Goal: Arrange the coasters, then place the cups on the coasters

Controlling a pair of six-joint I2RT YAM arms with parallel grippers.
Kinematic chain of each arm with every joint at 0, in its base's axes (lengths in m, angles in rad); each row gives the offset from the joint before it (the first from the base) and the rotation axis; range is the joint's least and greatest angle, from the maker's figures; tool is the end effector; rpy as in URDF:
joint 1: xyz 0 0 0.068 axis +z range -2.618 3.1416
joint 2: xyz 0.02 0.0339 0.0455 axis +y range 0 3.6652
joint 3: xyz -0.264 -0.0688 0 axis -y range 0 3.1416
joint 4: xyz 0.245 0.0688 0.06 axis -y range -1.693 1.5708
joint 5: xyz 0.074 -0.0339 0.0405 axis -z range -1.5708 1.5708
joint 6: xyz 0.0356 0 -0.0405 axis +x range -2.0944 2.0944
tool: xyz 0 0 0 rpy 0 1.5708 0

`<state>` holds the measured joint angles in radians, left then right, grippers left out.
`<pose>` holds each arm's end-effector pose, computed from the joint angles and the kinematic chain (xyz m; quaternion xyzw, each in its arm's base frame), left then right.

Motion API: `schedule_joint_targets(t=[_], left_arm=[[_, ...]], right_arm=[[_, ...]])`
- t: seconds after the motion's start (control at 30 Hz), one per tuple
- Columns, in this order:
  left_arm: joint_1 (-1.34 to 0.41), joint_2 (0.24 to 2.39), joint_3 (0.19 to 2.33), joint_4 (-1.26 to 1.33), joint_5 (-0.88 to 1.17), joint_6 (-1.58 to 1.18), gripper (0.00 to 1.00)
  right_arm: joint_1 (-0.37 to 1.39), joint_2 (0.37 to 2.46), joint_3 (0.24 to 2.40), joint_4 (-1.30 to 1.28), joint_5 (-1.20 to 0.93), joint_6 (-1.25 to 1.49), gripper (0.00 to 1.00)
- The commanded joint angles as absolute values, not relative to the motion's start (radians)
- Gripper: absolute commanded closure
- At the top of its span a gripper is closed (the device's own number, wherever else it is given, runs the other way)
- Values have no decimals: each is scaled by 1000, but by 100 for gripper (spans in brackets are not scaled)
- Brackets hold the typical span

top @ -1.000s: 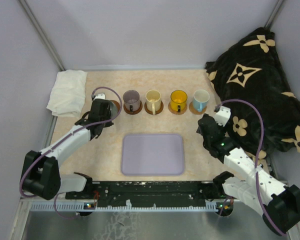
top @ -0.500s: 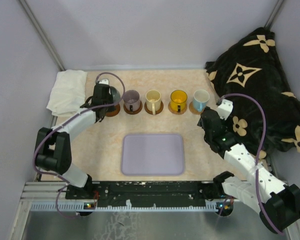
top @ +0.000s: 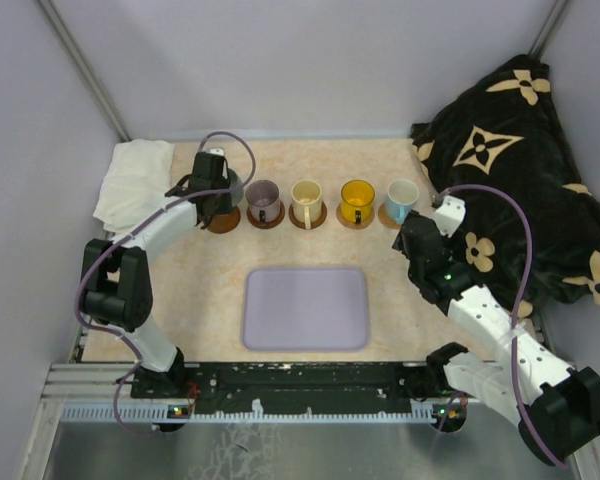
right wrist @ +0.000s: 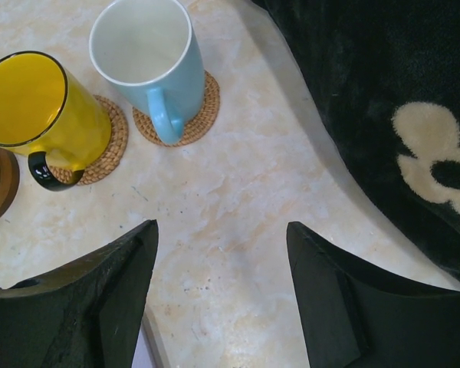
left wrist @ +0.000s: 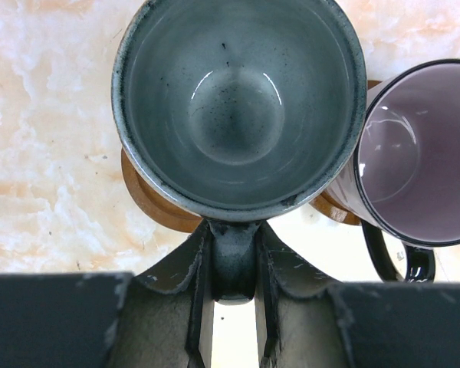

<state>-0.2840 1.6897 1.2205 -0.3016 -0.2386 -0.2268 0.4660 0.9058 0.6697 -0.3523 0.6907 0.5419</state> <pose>0.3622 -0.0970 0.2427 -0.0202 0.9155 0.0084 0.4018 0.1833 0.0668 0.2660 0.1910 0.8231 -0.0471 0.5328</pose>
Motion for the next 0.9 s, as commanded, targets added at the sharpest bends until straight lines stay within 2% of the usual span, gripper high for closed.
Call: schedule_joint_targets(t=[0.0, 0.37, 0.87], left_arm=[[-276, 1690, 1299, -295, -266, -188, 100], [-273, 1710, 1299, -349, -294, -197, 100], [-264, 1636, 1169, -288, -291, -237, 100]], right_arm=[[456, 890, 705, -335, 688, 551, 31], [456, 909, 697, -333, 668, 557, 31], [456, 915, 689, -328, 652, 559, 31]])
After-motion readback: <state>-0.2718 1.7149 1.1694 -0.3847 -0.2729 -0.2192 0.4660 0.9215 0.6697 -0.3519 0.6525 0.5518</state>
